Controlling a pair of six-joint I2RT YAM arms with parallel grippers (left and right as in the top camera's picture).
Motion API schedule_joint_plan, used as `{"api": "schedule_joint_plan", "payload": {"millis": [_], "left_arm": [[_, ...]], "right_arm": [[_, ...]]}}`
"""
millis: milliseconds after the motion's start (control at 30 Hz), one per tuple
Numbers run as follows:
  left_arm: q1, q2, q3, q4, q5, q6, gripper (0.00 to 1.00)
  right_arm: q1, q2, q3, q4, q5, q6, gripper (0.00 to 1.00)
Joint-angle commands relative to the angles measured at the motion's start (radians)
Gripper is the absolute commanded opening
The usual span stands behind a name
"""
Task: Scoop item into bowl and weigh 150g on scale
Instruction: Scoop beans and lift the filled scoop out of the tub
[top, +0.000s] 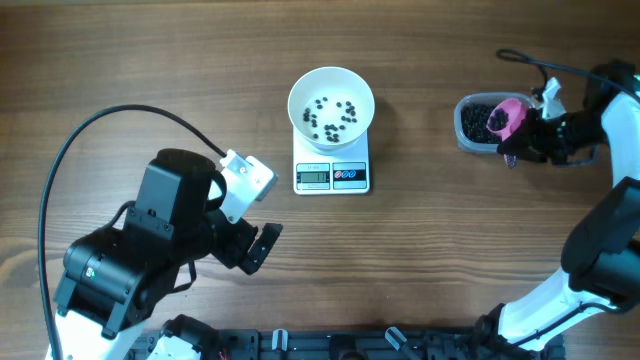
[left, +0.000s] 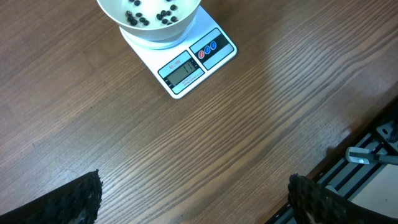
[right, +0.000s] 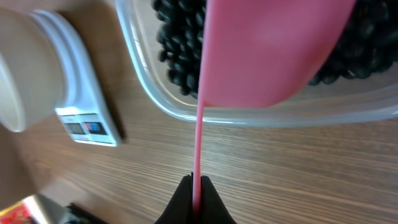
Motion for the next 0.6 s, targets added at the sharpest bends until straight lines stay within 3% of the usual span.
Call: {"api": "schedule_joint_plan", "payload": {"millis": [0, 333, 567], "left_arm": [[0.007, -0.005, 0.012, 0.001, -0.002, 0.012, 1.00], [0.007, -0.005, 0.012, 0.001, -0.002, 0.012, 1.00], [0.007, -0.005, 0.012, 0.001, -0.002, 0.012, 1.00]], "right_arm": [[-0.035, -0.012, 0.025, -0.002, -0.166, -0.035, 0.05], [-0.007, -0.012, 0.025, -0.003, -0.348, -0.036, 0.05], [0.138, -0.026, 0.027, 0.028, -0.421, -0.004, 0.05]]}}
